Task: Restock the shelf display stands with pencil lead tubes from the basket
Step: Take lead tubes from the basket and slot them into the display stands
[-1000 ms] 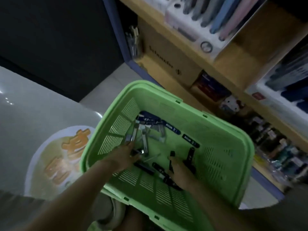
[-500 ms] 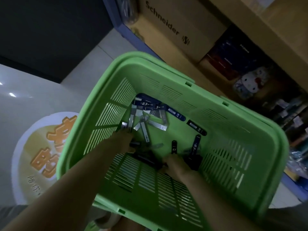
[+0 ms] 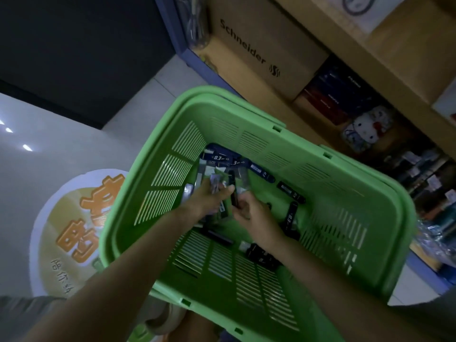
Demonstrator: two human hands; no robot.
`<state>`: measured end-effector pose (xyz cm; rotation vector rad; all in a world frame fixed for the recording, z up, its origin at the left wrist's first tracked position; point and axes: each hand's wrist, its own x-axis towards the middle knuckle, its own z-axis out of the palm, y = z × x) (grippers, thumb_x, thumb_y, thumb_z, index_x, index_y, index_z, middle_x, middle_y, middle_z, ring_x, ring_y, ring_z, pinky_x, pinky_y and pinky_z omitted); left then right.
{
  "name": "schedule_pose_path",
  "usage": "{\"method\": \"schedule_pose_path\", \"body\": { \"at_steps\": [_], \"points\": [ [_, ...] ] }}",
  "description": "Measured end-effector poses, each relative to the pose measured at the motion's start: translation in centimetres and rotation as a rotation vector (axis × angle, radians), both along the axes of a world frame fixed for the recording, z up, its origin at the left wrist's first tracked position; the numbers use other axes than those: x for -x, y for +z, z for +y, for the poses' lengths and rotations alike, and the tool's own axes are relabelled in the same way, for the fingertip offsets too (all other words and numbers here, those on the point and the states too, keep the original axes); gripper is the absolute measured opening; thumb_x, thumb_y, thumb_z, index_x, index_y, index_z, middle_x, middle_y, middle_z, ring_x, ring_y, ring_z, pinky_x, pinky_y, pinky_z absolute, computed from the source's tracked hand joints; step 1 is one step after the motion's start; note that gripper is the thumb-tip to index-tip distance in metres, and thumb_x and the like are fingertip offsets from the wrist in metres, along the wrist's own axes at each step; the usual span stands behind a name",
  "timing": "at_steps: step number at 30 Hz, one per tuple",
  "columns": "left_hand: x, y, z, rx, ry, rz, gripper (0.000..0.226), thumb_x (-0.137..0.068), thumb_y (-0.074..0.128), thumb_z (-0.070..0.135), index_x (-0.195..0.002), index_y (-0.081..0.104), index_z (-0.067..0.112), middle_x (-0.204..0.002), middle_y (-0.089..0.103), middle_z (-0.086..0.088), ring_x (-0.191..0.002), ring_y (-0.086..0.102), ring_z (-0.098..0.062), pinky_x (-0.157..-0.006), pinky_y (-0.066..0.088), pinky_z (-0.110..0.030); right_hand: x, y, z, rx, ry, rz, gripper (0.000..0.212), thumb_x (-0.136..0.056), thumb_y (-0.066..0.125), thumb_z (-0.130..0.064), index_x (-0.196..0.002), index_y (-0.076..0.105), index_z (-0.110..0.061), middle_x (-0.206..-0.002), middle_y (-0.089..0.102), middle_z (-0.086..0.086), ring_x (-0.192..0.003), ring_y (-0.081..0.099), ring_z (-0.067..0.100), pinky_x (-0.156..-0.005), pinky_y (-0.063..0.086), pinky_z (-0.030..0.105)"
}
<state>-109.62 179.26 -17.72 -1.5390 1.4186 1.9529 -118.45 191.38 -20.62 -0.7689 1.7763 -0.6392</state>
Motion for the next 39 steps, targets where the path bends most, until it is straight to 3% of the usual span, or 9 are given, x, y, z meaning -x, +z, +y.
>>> {"method": "schedule_pose_path", "body": {
  "at_steps": [5,11,16,22,27,30,34,37,39],
  "points": [
    [-0.3,1.3,1.4,0.194,0.133,0.069,0.025,-0.098,0.047,0.026,-0.109,0.052,0.004,-0.106,0.063,-0.019,-0.104,0.060,-0.031,-0.097,0.046,-0.047,-1.3,2.7,-0.8,0.150,-0.004,0.018,0.019,-0.090,0.062,-0.019,-0.095,0.045,-0.012,-0.080,0.055,-0.014,-0.070,0.055,-0.003,-0.068,0.049,0.018],
    [-2.4,3.6,0.4,0.327,0.210,0.134,0.009,-0.099,0.043,0.010,-0.101,0.051,0.008,-0.088,0.064,-0.005,-0.080,0.065,-0.016,-0.069,0.055,-0.022,0.6,0.8,-1.1,0.158,0.079,0.211,0.029,-0.093,0.055,-0.021,-0.119,0.051,-0.008,-0.112,0.060,0.004,-0.097,0.060,0.013,-0.078,0.050,0.020],
    [-3.9,5.0,-0.4,0.269,0.199,0.224,0.015,-0.099,0.039,0.006,-0.112,0.047,0.010,-0.090,0.064,-0.003,-0.068,0.064,-0.007,-0.059,0.053,-0.016,3.1,-4.0,-2.0,-0.081,0.086,0.300,0.053,-0.093,0.057,-0.021,-0.140,0.035,-0.007,-0.144,0.036,0.014,-0.130,0.041,0.028,-0.099,0.040,0.035],
    [-4.7,5.0,-1.0,0.277,0.126,0.183,0.010,-0.101,0.037,0.011,-0.104,0.045,0.017,-0.079,0.054,-0.002,-0.066,0.053,-0.011,-0.053,0.045,-0.013,1.7,-7.5,-4.3,-0.179,-0.063,0.431,0.073,-0.078,0.075,-0.027,-0.133,0.036,0.000,-0.137,0.043,0.019,-0.128,0.039,0.027,-0.104,0.035,0.031],
    [-4.6,4.8,-1.0,0.298,0.137,0.156,0.004,-0.097,0.046,0.021,-0.094,0.046,0.022,-0.074,0.049,0.002,-0.062,0.048,-0.009,-0.050,0.042,-0.009,-0.1,-8.7,-4.9,-0.181,-0.213,0.209,0.044,-0.090,0.061,-0.006,-0.127,0.039,-0.001,-0.123,0.054,0.008,-0.110,0.054,0.017,-0.090,0.043,0.022],
    [-4.9,4.4,-0.7,0.276,0.122,0.135,0.007,-0.097,0.048,0.021,-0.101,0.050,0.016,-0.071,0.048,0.002,-0.061,0.046,-0.009,-0.053,0.043,-0.014,-1.2,-8.9,-3.8,-0.206,-0.069,0.265,0.029,-0.095,0.052,-0.015,-0.119,0.046,0.002,-0.117,0.055,0.017,-0.104,0.056,0.026,-0.090,0.048,0.036],
    [-4.8,3.9,0.0,0.195,0.237,0.104,0.006,-0.098,0.047,0.017,-0.093,0.051,0.018,-0.073,0.054,0.000,-0.056,0.052,-0.009,-0.055,0.049,-0.018,-1.4,-7.3,-3.0,-0.287,0.065,0.223,0.029,-0.100,0.043,-0.029,-0.097,0.055,-0.003,-0.095,0.061,0.013,-0.088,0.060,0.025,-0.068,0.048,0.028],
    [-4.6,3.5,0.6,0.092,0.409,0.106,0.006,-0.098,0.046,0.013,-0.101,0.051,0.014,-0.088,0.064,-0.006,-0.072,0.064,-0.014,-0.064,0.057,-0.023,-1.3,-4.2,-2.9,-0.203,0.021,-0.043,0.020,-0.099,0.047,-0.026,-0.082,0.051,-0.015,-0.078,0.056,-0.002,-0.074,0.056,0.015,-0.054,0.038,0.011],
    [-4.6,3.4,0.9,0.067,0.445,0.083,0.009,-0.098,0.047,0.014,-0.105,0.053,0.015,-0.102,0.065,-0.007,-0.089,0.065,-0.017,-0.072,0.056,-0.028,-1.3,-1.4,-3.1,-0.094,-0.115,-0.303,0.011,-0.096,0.053,-0.023,-0.096,0.056,-0.013,-0.087,0.061,-0.004,-0.085,0.060,0.016,-0.068,0.046,0.014]
  ]
}}
